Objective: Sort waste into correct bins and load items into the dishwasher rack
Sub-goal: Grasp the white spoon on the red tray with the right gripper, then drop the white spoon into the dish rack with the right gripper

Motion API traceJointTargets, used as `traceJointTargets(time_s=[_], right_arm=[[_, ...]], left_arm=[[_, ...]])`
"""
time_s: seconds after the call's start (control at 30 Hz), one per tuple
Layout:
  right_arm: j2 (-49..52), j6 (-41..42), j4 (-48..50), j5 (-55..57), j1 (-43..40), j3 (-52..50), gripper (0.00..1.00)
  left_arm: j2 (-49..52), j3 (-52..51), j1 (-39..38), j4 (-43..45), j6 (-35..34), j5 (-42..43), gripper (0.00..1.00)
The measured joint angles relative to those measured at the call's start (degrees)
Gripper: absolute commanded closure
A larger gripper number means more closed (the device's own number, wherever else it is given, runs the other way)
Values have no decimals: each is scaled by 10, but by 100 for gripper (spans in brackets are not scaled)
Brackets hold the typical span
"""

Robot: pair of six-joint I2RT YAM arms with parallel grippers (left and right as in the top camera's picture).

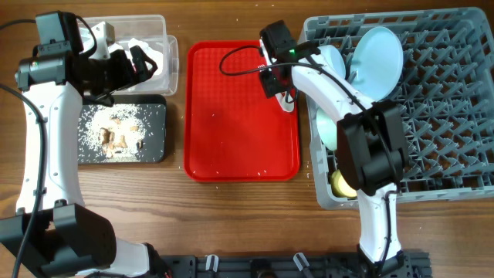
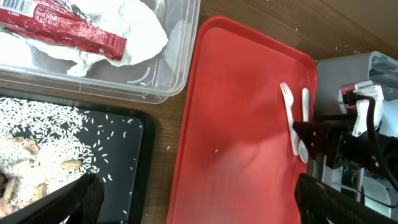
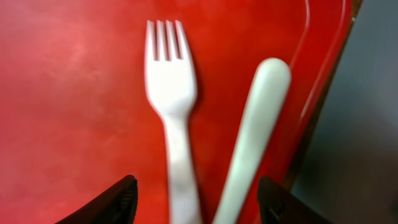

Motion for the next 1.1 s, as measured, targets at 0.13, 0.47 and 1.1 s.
traceJointTargets(time_s=[0.13, 0.47, 1.1], right_arm=[[1, 17, 0, -7, 2, 0, 62], [1, 139, -3, 24, 2, 0, 63], [28, 152, -84, 13, 3, 9, 75]], left_arm=[[0, 0, 0, 0, 0, 0, 0], [0, 0, 0, 0, 0, 0, 0], [0, 0, 0, 0, 0, 0, 0]])
